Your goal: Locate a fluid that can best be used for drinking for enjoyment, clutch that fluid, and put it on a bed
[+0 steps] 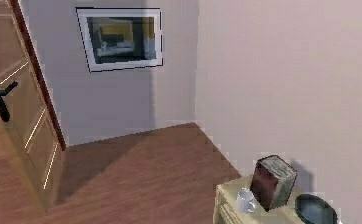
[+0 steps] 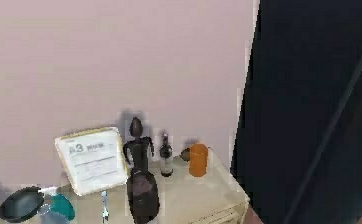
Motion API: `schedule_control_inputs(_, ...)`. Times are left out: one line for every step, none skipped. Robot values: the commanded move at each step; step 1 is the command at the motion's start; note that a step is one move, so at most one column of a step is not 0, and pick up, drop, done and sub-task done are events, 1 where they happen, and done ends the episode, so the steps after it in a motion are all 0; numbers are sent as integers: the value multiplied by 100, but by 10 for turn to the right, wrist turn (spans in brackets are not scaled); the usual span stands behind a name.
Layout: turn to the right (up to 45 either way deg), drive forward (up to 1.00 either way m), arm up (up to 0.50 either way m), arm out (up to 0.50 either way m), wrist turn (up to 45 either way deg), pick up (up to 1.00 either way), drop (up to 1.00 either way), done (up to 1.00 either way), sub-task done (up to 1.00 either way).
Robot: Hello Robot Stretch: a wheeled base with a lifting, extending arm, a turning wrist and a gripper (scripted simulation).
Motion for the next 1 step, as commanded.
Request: schedule_control_inputs(450,0,0,0,0,0,0,0,0)
